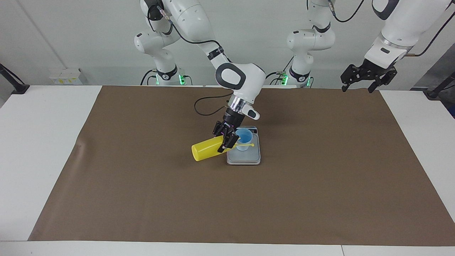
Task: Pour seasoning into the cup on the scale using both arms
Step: 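Tilt the yellow bottle nozzle-down over the cup with the right gripper, then carry the yellow bottle back and set it upright with the right gripper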
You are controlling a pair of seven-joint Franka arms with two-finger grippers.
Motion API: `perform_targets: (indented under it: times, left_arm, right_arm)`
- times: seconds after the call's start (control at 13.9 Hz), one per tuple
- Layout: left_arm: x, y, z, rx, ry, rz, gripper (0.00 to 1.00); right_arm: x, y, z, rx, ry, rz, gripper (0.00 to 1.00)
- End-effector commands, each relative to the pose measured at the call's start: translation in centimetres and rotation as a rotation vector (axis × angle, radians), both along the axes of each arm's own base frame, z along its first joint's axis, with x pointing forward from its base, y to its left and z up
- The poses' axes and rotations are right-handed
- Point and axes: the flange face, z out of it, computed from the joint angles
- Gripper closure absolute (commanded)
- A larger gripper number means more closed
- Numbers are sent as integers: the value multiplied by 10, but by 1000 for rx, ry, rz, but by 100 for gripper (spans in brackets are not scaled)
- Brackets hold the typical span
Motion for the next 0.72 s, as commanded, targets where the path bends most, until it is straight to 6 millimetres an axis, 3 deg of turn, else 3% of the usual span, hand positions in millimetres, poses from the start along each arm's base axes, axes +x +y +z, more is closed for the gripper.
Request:
perform_targets:
  times: [0.0, 0.14, 0.65]
  left_arm:
    - [-9, 2, 0, -10, 2, 15, 0]
    - [-9, 2, 0, -10, 2, 15, 0]
    - [-9, 2, 2, -10, -1, 15, 0]
  right_arm:
    - [2, -14, 35, 97, -11, -40, 100]
    - [-1, -21, 53, 160, 3, -81, 100]
    - [20, -85, 103, 390, 57, -305, 100]
